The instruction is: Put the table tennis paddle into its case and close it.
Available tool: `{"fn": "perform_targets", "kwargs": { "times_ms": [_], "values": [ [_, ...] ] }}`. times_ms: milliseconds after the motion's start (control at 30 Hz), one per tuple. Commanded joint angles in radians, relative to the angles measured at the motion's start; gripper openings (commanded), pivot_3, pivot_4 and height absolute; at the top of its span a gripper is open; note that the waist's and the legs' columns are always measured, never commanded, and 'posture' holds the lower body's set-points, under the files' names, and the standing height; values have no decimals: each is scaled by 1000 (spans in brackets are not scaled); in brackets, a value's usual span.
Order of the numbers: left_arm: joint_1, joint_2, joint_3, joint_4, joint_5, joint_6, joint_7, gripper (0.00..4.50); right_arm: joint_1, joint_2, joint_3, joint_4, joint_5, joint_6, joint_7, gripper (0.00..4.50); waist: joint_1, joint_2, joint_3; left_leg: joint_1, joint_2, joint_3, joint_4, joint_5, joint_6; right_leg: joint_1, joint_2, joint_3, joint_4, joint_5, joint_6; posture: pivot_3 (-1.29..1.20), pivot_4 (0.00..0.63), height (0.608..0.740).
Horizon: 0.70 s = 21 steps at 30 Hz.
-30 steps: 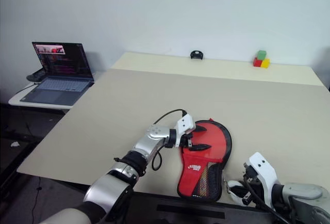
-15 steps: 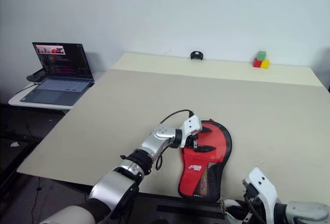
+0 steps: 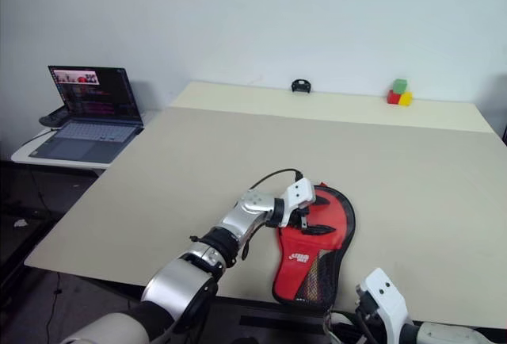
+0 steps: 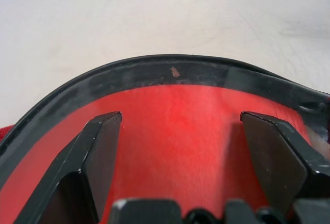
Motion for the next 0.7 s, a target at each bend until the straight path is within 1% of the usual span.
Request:
{"fn": "perform_targets", "kwargs": {
  "times_ms": [33,67,100,167,367,400,433,533,633,667,700],
  "values": [
    [28,-15,-31,51,42,13,4,4015,3,-5,20,-5,24,-31,4,610,0,0,0,0,0,0,0,0,0,0,0,0,0,0,0,0,150,740],
    [29,-15,-30,51,42,12,5,4015,6,-12,17,-2,26,-37,6,996,0,0,0,0,0,0,0,0,0,0,0,0,0,0,0,0,150,740],
    [29,-16,-30,52,43,12,7,4015,10,-19,13,-1,29,-42,9,1216,0,0,0,0,0,0,0,0,0,0,0,0,0,0,0,0,150,740],
    [30,-16,-29,51,42,12,9,4015,17,-35,2,-4,38,-52,16,1884,0,0,0,0,0,0,0,0,0,0,0,0,0,0,0,0,150,740],
    [31,-21,-27,53,42,10,18,4015,71,-93,-37,-24,61,-87,49,3937,0,0,0,0,0,0,0,0,0,0,0,0,0,0,0,0,150,740],
    [30,-22,-26,54,41,10,19,4015,80,-107,-48,-31,63,-98,58,4334,0,0,0,0,0,0,1,0,0,1,0,0,0,0,0,0,150,740],
    [29,-23,-25,54,41,9,21,4015,90,-120,-66,-38,71,-113,72,4482,0,-1,0,0,0,1,1,0,0,1,0,1,1,0,0,0,150,740],
    [30,-28,-26,56,41,8,26,4015,113,-156,-112,-58,94,-160,115,4482,0,-1,-1,1,0,1,1,0,0,1,0,1,1,0,1,0,150,740],
    [31,-31,-26,56,42,6,27,4015,119,-179,-159,-64,126,-205,137,4482,0,-2,-1,2,0,1,1,0,0,2,0,1,1,-2,5,0,150,740],
    [31,-32,-26,56,42,6,28,4015,118,-184,-174,-64,138,-219,141,4482,0,-2,-1,2,0,1,1,0,0,2,0,1,1,-2,5,0,150,740],
    [31,-33,-23,56,39,5,29,4015,87,-194,-209,-48,170,-238,142,4482,0,-2,-1,2,0,1,1,0,0,2,0,1,1,-2,4,0,150,740]
  ]
}}
